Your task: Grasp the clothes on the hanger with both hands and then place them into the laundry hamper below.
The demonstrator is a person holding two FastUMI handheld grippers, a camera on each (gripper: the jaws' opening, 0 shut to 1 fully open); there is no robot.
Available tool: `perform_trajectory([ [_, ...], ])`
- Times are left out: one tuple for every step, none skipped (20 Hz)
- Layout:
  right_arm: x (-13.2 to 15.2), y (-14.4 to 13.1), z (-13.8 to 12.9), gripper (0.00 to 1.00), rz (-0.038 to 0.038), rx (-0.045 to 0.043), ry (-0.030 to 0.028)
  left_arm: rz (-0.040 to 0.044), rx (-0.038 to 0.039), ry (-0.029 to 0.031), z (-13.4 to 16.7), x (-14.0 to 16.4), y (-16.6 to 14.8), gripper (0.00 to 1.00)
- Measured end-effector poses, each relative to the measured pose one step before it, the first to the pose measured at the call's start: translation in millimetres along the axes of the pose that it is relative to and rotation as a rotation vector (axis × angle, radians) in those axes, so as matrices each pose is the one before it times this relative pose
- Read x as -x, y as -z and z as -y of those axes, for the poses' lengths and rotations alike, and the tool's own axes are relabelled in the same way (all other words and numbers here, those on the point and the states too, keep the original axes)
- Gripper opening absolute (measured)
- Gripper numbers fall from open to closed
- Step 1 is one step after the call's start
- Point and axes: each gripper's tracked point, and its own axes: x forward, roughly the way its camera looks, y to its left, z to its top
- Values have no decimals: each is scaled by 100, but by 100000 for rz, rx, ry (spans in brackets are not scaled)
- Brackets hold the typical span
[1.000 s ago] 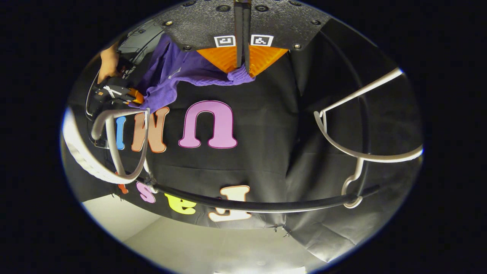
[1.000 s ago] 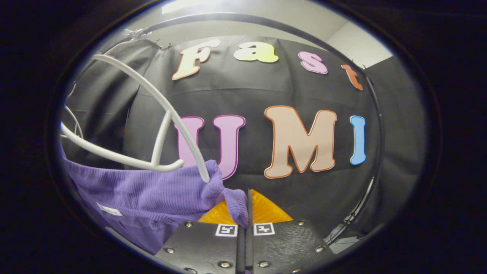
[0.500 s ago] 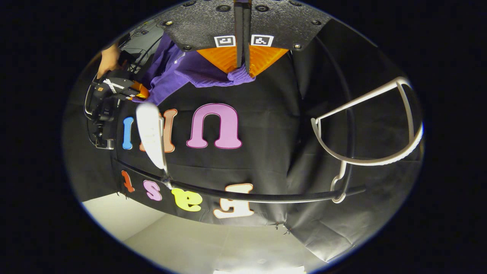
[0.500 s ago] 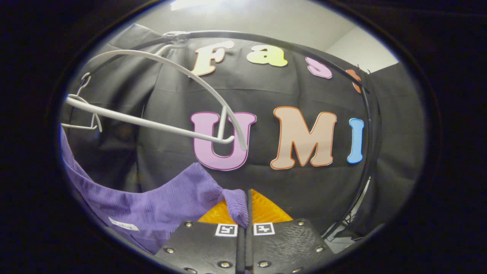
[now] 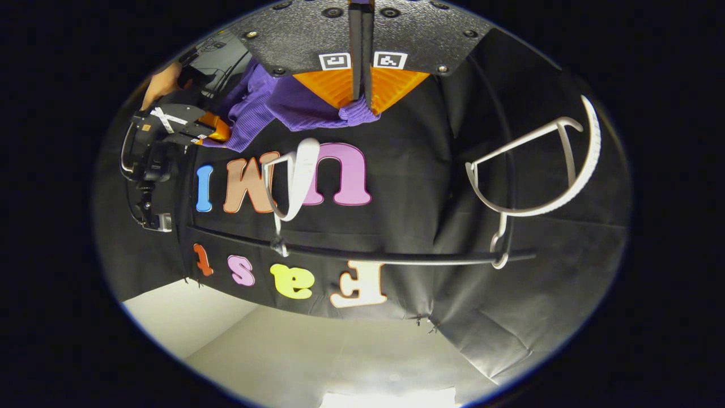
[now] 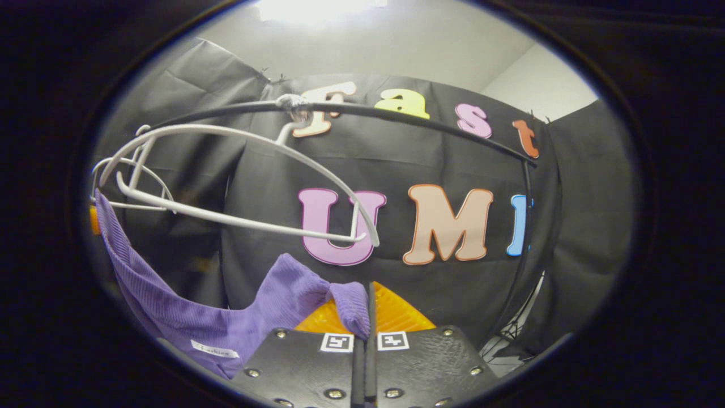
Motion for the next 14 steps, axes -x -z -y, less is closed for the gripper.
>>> perform_trajectory([
  [679, -559, 35, 0, 424, -766, -57, -215, 1188, 805, 427, 189, -330, 0],
  [641, -597, -137, 1, 438, -629, -361, -164, 1066, 664, 397, 201, -283, 0],
  [739, -468, -127, 1, 387, -642, -128, 576, 388, 66, 298, 285, -303, 1],
  [644, -477, -18, 1, 493, -547, -42, 903, -805, -255, 228, 30, -395, 0],
  [578, -324, -19, 1, 559, -524, 220, -30, -502, -360, 291, -12, 115, 1],
  [733, -217, -161, 1, 55, -820, -41, -965, 152, -16, 384, -104, 329, 0],
  [655, 17, -399, 5, -245, -1166, -650, -669, 717, 1206, 844, -66, 378, 0],
  [790, -31, -406, 1, -233, -898, -560, -715, 522, 1415, 900, -20, 428, 0],
  [743, 80, -282, 1, -277, -367, -597, -762, 168, 692, 744, -94, 492, 0],
  [601, 145, -228, 1, -402, -313, -392, -752, 381, 1005, 814, -214, 590, 0],
  [391, 160, -140, 1, -341, -702, -343, -286, 577, 1288, 882, -147, 377, 0],
  [496, 125, -339, 5, 312, -553, -796, -330, 152, 1013, 765, -40, 457, 0],
  [546, 155, -40, 1, 518, -107, -144, -86, -86, 1005, 708, 60, 551, 0],
  [364, 108, 213, 1, 558, 77, -68, 751, -343, 371, 502, -124, 241, 0],
])
